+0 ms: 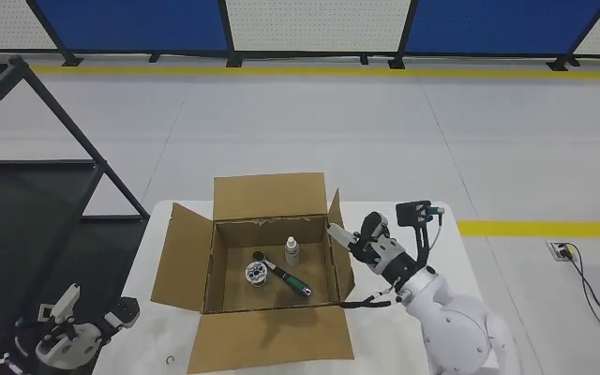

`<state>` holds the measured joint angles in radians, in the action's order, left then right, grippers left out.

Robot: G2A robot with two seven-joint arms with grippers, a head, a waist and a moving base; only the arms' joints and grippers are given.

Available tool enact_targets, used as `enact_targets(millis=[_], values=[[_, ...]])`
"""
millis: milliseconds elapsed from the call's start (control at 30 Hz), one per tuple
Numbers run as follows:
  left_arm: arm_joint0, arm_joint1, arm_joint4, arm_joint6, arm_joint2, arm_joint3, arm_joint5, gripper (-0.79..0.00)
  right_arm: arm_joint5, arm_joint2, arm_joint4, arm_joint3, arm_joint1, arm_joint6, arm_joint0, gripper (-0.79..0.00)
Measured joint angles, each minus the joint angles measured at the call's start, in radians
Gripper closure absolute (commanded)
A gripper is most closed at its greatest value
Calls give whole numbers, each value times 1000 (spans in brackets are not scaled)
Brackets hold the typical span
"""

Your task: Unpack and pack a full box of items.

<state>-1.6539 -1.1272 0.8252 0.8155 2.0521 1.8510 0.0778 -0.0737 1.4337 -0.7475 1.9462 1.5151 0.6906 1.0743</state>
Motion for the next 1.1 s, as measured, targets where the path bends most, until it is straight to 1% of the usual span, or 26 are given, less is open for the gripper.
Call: enact_targets(millis=[167,333,433,700,867,1100], values=[[58,11,-69,1,-5,-28,-44,-785,26,35,131,-22,-9,111,-28,-785],[115,18,-102,-8,-29,-56,-74,-785,-13,39,213,-50,-22,230,-51,-785],[136,21,-121,-13,-52,-54,-85,-785,-28,27,223,-64,-29,266,-63,-785],[181,26,-171,-16,-119,-46,-104,-785,-36,-44,260,-132,-37,300,-115,-785],[201,28,-190,-17,-157,-38,-117,-785,-36,-95,274,-172,-39,289,-142,-785],[234,29,-229,-35,-237,-23,-142,-785,-29,-167,309,-261,-37,252,-190,-785]])
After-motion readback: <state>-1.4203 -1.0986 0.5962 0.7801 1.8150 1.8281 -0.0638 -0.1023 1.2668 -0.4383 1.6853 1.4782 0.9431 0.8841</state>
